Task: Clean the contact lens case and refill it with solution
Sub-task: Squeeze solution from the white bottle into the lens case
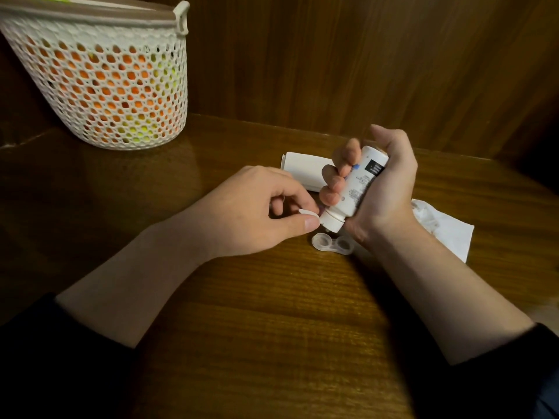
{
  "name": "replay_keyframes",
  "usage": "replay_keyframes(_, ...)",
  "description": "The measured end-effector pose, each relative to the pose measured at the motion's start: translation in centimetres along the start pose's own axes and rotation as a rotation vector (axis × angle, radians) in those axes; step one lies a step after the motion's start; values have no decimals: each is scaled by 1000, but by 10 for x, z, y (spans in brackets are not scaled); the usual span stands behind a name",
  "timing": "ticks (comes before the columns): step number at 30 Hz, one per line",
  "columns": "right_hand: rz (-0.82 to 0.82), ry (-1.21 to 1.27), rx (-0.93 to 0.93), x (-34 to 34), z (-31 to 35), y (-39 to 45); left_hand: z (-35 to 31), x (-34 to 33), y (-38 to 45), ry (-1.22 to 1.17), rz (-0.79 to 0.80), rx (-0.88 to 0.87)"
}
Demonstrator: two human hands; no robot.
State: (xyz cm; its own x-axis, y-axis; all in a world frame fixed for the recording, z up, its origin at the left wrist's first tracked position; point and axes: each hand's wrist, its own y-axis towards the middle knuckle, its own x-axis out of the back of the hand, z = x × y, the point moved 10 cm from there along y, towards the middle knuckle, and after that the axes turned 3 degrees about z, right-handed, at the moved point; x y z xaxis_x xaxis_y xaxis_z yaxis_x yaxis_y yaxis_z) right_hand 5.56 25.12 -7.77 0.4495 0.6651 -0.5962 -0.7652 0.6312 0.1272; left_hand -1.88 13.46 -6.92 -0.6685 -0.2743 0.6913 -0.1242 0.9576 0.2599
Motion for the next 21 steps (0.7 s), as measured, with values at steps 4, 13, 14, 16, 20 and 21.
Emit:
replay_keyframes(4, -10, 3, 2, 1, 0, 0, -1, 0, 0, 12, 3, -2)
replay_keyframes(13, 6, -3, 15, 1, 2, 0, 1, -1, 1, -34, 2, 6)
replay_keyframes(14, 10, -5, 15, 0, 2, 0, 1, -1, 1, -35, 3, 6)
replay_keyframes(16, 17, -8, 15, 0, 2, 1, 1, -1, 1, -38, 3, 7)
replay_keyframes(20, 18, -5, 14, 0, 2, 1, 1, -1, 1, -38, 0, 10)
replay_keyframes(21, 18, -3, 16, 0, 3, 1, 1, -1, 1, -35, -2, 10)
